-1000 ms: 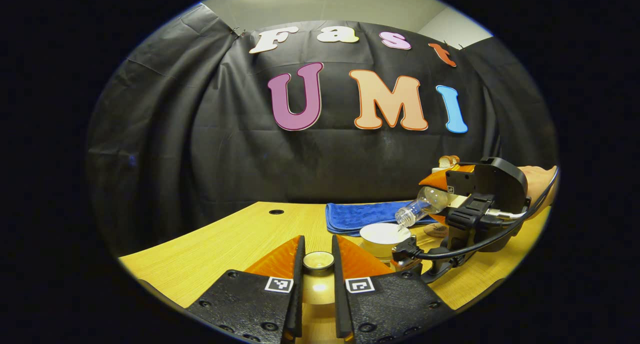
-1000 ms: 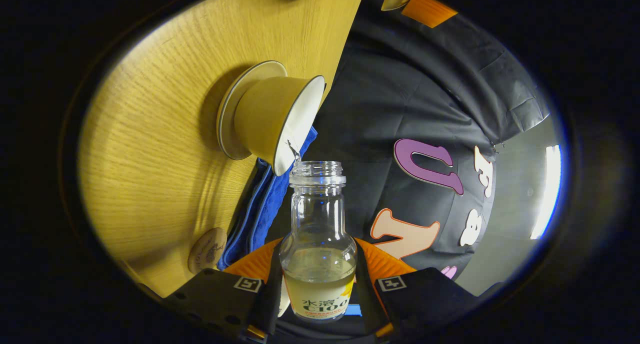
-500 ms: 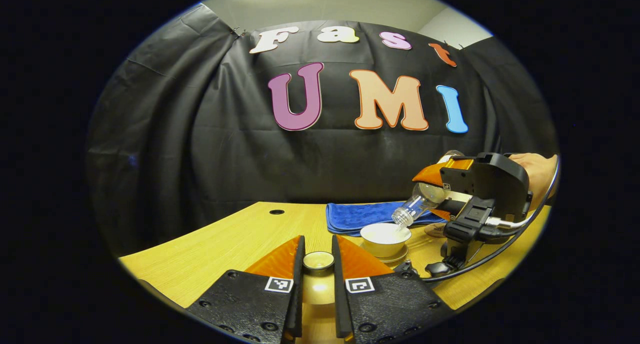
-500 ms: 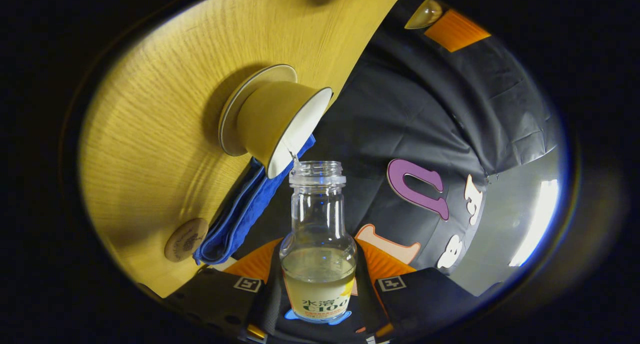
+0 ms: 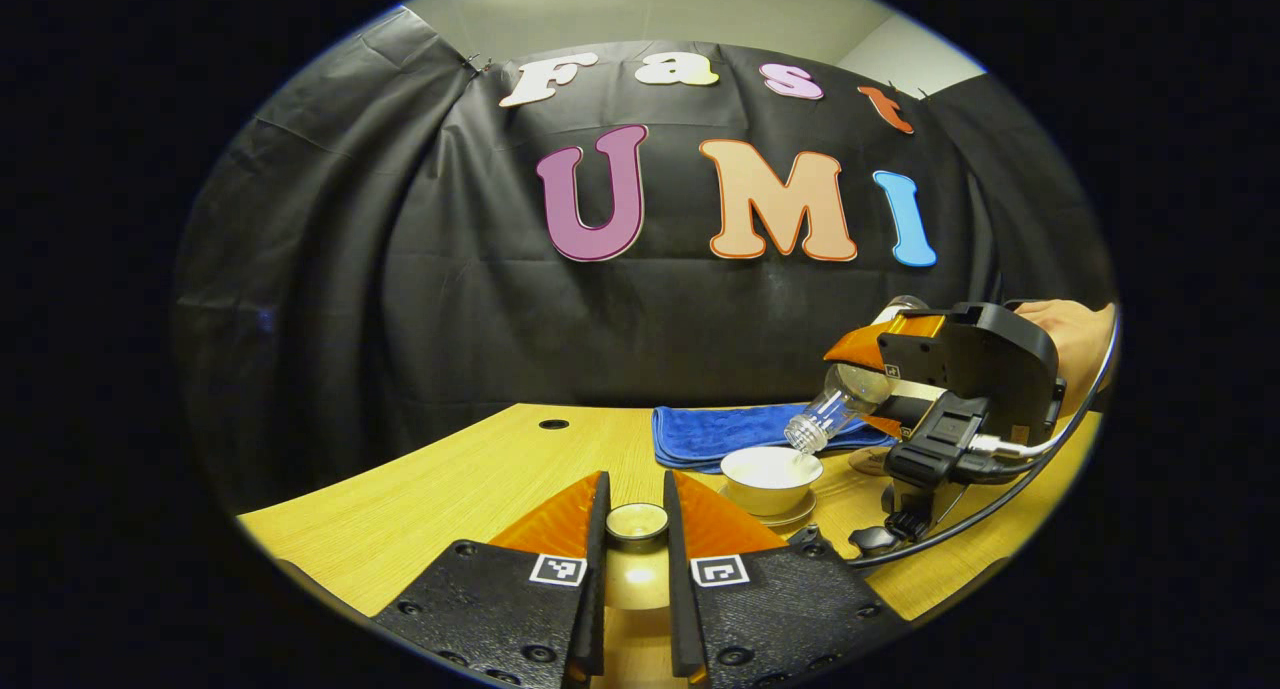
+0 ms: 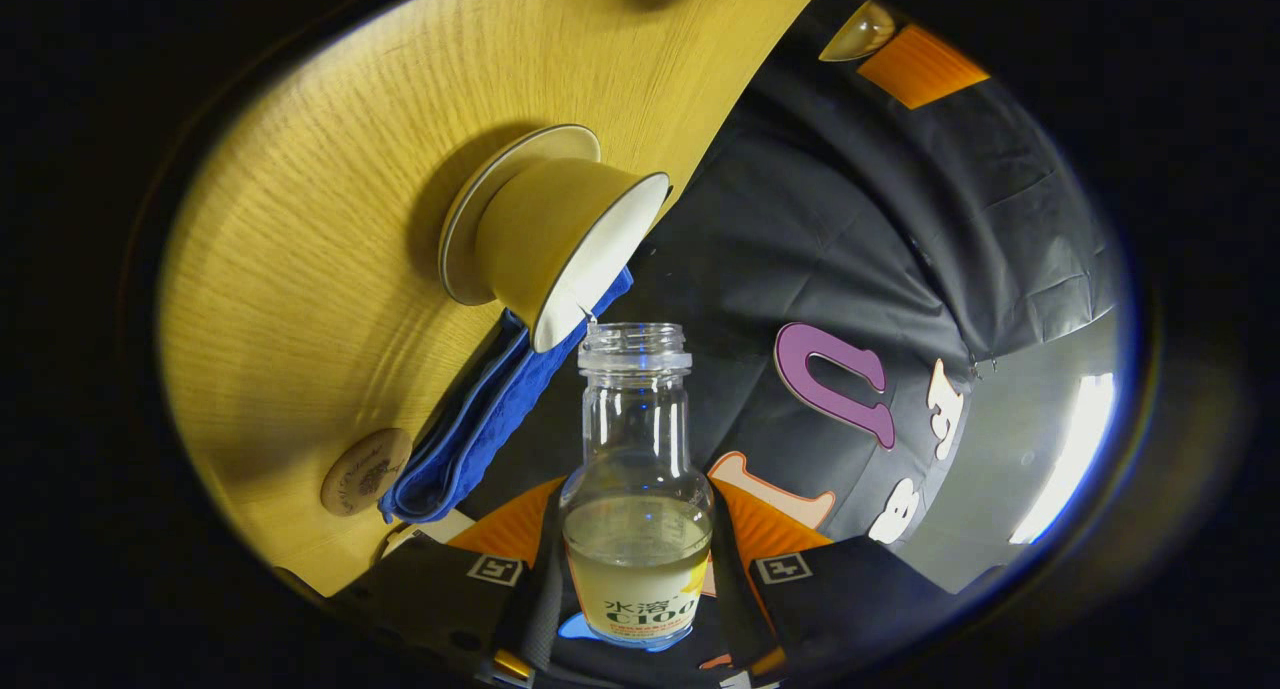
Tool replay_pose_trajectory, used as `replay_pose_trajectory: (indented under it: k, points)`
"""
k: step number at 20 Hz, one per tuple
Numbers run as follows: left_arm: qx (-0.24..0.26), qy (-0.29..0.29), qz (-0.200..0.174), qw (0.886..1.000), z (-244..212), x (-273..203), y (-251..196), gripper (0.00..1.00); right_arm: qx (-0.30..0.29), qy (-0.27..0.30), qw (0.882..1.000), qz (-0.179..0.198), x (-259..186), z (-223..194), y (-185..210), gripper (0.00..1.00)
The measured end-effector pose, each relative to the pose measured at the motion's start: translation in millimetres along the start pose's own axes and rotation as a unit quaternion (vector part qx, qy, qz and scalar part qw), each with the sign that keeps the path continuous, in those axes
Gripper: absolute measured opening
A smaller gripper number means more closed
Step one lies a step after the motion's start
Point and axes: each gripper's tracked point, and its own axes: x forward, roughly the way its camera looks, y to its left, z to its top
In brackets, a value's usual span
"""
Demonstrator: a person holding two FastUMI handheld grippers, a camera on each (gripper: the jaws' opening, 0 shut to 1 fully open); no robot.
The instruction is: Open the teacup lid with one hand, grasp the water bottle and pour water into the teacup with the other hand; after pouring, place the water bottle on the coaster and then close the teacup lid.
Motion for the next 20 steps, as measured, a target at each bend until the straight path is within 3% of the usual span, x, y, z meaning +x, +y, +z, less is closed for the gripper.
replay_pose_trajectory:
  k: [6,13,17,20]
  points:
    - [0.002,-0.001,0.009,1.0,0.6,0.5,4.5,0.23,0.03,0.004,1.0,0.007,-2.6,1.7,6.6,0.69]
    - [0.002,0.0,0.019,1.0,0.5,0.6,8.7,0.23,0.155,0.033,0.987,0.028,-7.8,-24.1,32.1,0.69]
    - [0.002,-0.001,0.019,1.0,0.9,0.4,8.9,0.23,0.25,0.056,0.966,0.033,-10.1,-46.0,44.8,0.69]
    - [0.002,0.0,0.02,1.0,0.1,0.6,8.9,0.23,0.347,0.072,0.935,0.034,-10.5,-56.8,51.7,0.67]
